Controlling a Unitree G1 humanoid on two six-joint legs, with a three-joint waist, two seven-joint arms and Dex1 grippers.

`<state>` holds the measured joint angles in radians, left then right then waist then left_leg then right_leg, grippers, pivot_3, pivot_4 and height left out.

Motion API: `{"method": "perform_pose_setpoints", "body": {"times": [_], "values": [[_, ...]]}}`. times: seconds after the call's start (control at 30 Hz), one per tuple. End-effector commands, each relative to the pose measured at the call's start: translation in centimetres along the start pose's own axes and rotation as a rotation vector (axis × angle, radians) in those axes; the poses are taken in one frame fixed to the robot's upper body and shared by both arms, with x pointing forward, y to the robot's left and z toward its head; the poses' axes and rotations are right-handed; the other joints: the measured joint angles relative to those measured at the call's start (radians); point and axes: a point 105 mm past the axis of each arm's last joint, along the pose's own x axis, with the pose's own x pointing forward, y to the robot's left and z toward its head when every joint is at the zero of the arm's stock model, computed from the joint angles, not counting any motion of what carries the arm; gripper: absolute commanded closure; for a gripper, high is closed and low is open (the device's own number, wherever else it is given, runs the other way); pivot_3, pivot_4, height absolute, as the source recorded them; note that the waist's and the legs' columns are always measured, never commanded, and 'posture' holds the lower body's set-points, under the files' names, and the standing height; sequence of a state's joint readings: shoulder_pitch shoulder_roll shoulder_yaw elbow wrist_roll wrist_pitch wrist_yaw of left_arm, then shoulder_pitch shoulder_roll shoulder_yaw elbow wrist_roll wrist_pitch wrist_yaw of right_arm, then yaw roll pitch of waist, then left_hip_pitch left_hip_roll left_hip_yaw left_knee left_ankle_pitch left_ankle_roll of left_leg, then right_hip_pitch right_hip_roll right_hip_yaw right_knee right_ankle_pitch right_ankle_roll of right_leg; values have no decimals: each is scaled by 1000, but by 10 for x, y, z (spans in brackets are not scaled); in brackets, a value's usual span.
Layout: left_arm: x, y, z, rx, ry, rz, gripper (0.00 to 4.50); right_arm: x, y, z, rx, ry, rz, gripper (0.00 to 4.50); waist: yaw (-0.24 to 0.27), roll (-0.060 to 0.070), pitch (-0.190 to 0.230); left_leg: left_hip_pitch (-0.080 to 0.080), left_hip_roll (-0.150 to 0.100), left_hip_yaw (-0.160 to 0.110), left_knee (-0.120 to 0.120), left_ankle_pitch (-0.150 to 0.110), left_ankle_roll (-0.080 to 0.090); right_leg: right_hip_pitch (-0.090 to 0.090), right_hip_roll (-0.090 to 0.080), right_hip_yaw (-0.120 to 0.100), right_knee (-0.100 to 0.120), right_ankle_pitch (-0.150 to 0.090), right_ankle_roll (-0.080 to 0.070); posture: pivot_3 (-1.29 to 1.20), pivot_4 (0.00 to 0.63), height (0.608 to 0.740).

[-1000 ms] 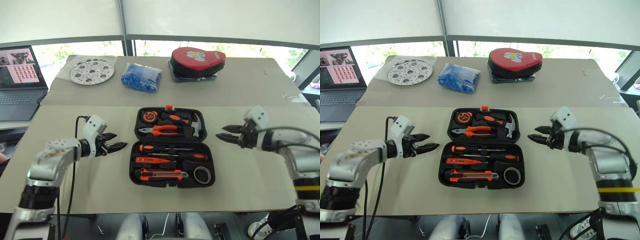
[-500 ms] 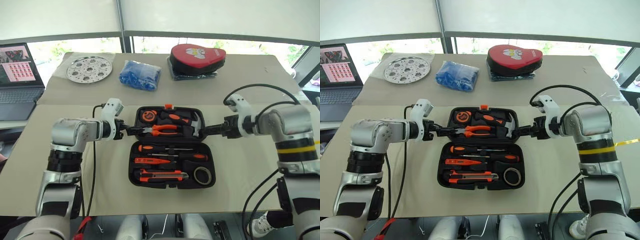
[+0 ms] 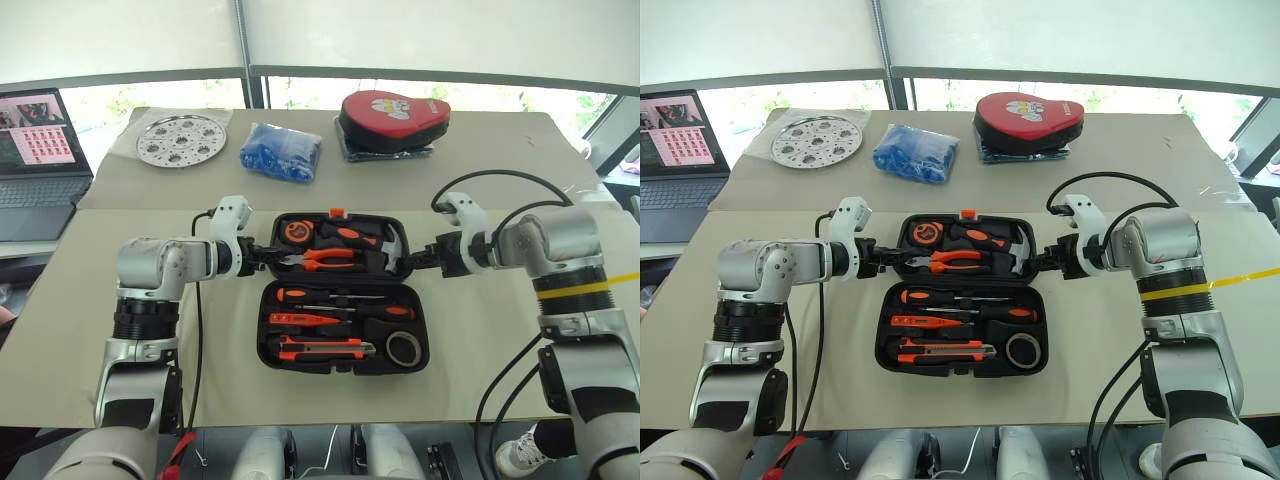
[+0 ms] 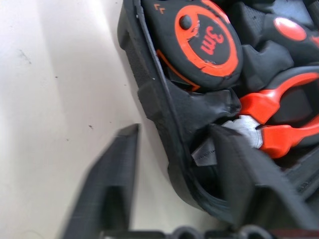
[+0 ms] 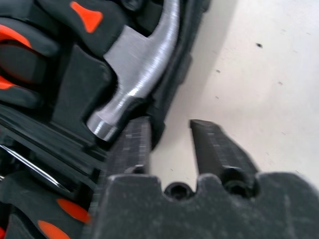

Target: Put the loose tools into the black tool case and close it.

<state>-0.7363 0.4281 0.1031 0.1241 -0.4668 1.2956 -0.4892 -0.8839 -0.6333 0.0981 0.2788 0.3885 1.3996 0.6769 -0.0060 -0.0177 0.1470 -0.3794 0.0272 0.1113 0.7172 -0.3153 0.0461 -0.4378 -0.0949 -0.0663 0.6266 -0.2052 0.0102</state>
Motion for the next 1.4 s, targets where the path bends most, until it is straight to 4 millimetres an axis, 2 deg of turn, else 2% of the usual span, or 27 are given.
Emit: {"method": "perform_pose_setpoints", "body": {"times": [0.03,0.07,0.23,0.33,0.4,0.47,0.53,0.6,0.7,0.77,0.83,0.9,0.97,1.03,1.1,1.23,1.33,1.37,1.4], "values": [[-10,8,9,30,-24,65,4272,-3,-11,-5,22,10,-62,4500,2,0,0,0,0,0,0,0,0,0,0,0,0,0,0,0,150,740],[-9,10,7,30,-17,75,4462,-3,-11,-5,23,10,-61,4500,1,0,0,0,0,0,1,0,0,0,-1,0,1,0,0,0,150,740],[-1,8,-1,-11,-3,55,4462,-2,-10,-4,23,0,-58,4500,0,0,0,4,0,-1,0,0,0,2,-1,2,2,0,0,0,150,740],[-1,11,2,-14,-44,57,4462,-5,-6,11,-28,-123,-34,4500,1,0,0,4,0,-1,0,0,0,2,-1,2,2,0,0,0,150,740],[-8,6,15,4,-174,1,4462,-15,3,24,-128,-244,26,4500,0,0,0,6,0,-1,0,0,0,4,-1,2,2,0,0,0,150,740],[-18,0,23,62,-280,-53,4462,-25,13,29,-241,-333,74,4500,-2,0,0,6,0,-1,0,0,0,4,-1,3,2,0,0,0,150,740],[-34,-7,20,206,-356,-117,4462,-39,20,20,-439,-413,84,4500,-3,0,0,4,0,-1,0,1,0,1,-1,4,3,0,-1,0,150,740],[-48,-5,14,357,-426,-107,4462,-42,18,2,-724,-422,-9,4500,-3,0,0,1,0,-1,-2,1,-1,-3,0,3,2,0,-1,0,150,740],[-64,-6,8,611,-560,-85,4462,-47,12,-8,-894,-535,-111,4500,-6,0,0,1,-2,2,-6,0,-1,-4,0,1,-1,0,0,0,150,740],[-71,-12,-11,821,-566,-111,4462,-48,10,-21,-1018,-567,-148,4500,-7,0,0,1,-1,5,-5,0,-1,-3,0,1,-3,0,0,0,150,740],[-73,-13,-39,1028,-519,-143,4462,-48,10,-37,-1168,-589,-170,4500,-6,0,0,3,1,8,-5,0,-1,-2,0,1,-3,0,0,0,150,740],[-74,-5,-62,1135,-484,-122,4462,-48,6,-50,-1300,-593,-222,4500,-5,0,0,6,1,9,-5,0,-2,0,0,2,-7,-1,-2,0,150,740],[-76,2,-76,1217,-464,-104,4462,-46,-1,-62,-1377,-580,-262,4500,-5,0,0,11,2,10,-6,0,-2,5,0,3,-8,-2,-3,0,150,740],[-77,8,-96,1226,-406,-132,3743,-43,-10,-80,-1384,-558,-261,4500,-3,0,0,15,4,8,-6,0,-1,11,0,2,-9,-2,-3,0,150,740],[-78,13,-101,1218,-386,-136,3066,-42,-15,-90,-1331,-545,-231,3755,-1,2,-1,21,5,6,-7,-1,1,15,0,3,-10,-4,-5,0,150,740],[-85,20,-99,1235,-352,-160,1583,-54,-19,-89,-1351,-561,-238,2470,12,0,0,19,5,7,-6,-3,5,13,-2,4,-10,-3,-5,0,150,740],[-87,31,-87,1175,-344,-135,1499,-67,-19,-87,-1362,-577,-228,1460,12,1,0,20,6,7,-6,-3,5,13,-2,4,-8,-3,-6,0,150,740],[-87,32,-85,1148,-346,-136,1499,-70,-21,-87,-1341,-581,-226,1224,12,1,0,21,6,7,-6,-3,5,14,-2,5,-7,-3,-6,0,150,740],[-86,32,-81,1120,-354,-141,1499,-74,-21,-87,-1297,-579,-212,1224,12,1,0,22,6,7,-6,-3,5,14,-2,5,-7,-3,-6,0,150,740]]}}
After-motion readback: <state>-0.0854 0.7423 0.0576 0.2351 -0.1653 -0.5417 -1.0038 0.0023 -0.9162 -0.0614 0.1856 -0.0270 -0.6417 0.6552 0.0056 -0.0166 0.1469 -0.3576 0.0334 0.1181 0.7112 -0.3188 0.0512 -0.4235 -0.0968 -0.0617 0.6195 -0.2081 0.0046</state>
